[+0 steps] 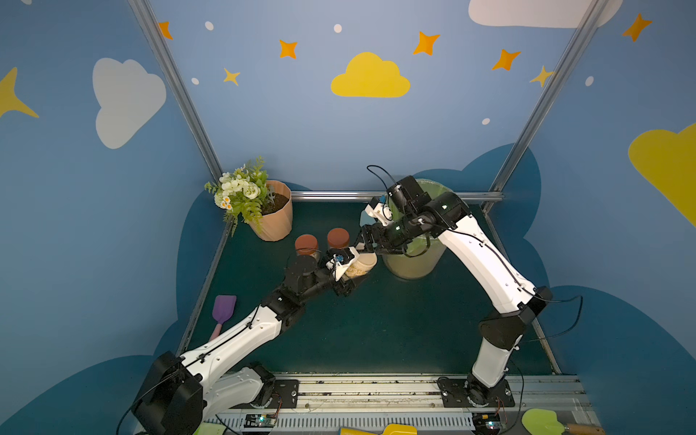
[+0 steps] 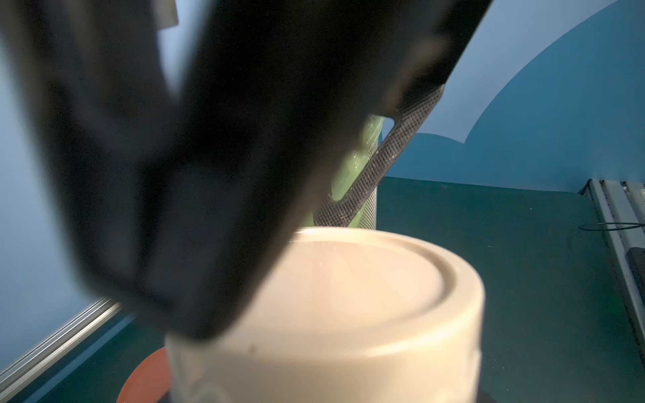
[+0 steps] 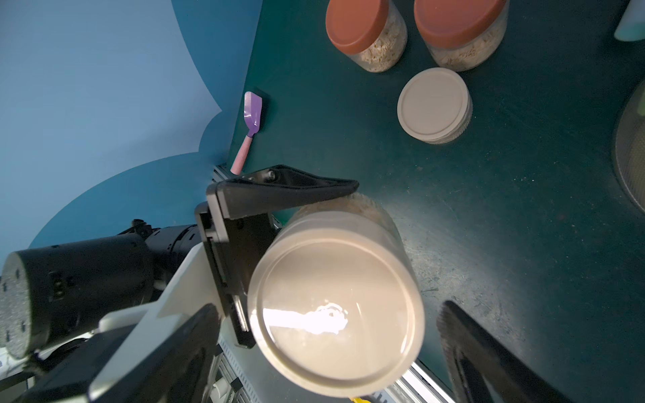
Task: Empty expired oatmeal from jars
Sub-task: Unscrew the lid from the jar.
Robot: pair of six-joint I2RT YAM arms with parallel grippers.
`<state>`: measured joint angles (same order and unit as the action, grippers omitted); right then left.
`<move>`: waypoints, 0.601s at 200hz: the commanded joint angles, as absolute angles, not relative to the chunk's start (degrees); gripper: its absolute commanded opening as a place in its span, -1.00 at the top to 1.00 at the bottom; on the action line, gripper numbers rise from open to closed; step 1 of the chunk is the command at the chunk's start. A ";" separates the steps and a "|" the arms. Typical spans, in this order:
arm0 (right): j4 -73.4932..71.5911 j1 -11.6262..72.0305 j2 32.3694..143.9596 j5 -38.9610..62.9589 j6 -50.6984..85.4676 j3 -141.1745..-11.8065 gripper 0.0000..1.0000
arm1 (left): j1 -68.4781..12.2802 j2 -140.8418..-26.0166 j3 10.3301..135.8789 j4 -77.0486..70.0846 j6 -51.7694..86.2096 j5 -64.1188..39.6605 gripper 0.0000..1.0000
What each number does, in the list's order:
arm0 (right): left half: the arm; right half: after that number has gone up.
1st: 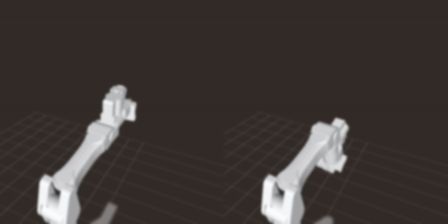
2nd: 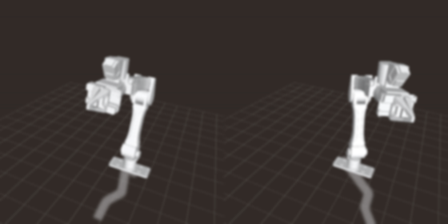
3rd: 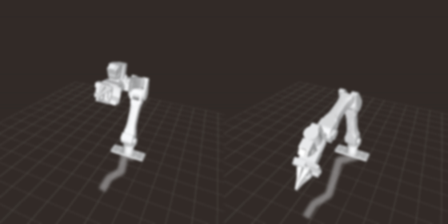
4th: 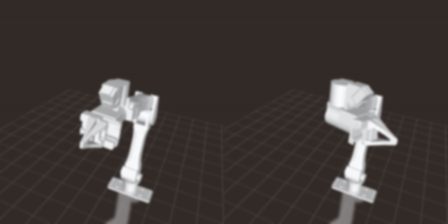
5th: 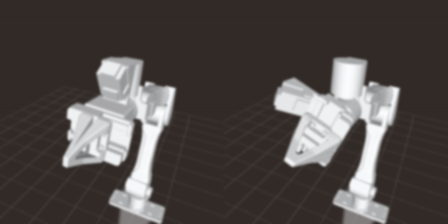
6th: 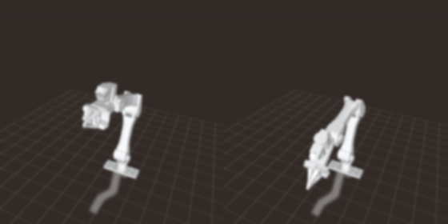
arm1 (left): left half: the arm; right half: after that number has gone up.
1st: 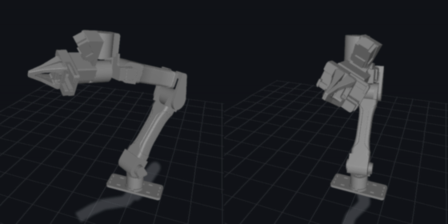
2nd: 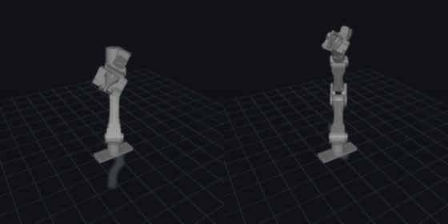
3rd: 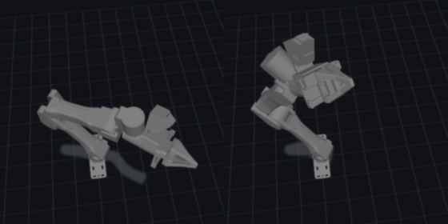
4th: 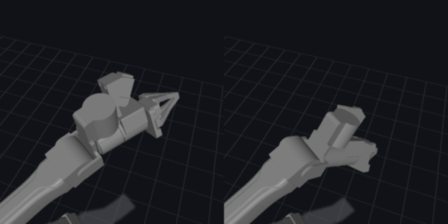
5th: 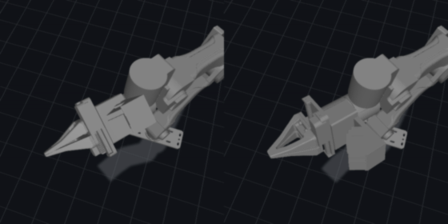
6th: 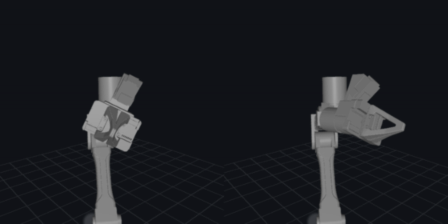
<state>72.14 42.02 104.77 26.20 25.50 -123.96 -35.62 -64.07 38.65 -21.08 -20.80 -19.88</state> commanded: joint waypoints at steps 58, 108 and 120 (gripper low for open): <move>77.43 44.01 109.33 25.23 21.49 -129.29 -0.94 | -35.83 -64.06 40.75 -24.87 -20.90 -20.96 0.89; 78.55 44.30 109.32 23.65 19.40 -129.04 -0.79 | -35.79 -63.90 40.64 -25.05 -20.68 -21.27 0.90; 78.51 44.52 109.32 24.35 17.92 -128.98 -0.63 | -35.43 -63.76 40.03 -26.67 -19.33 -22.52 0.93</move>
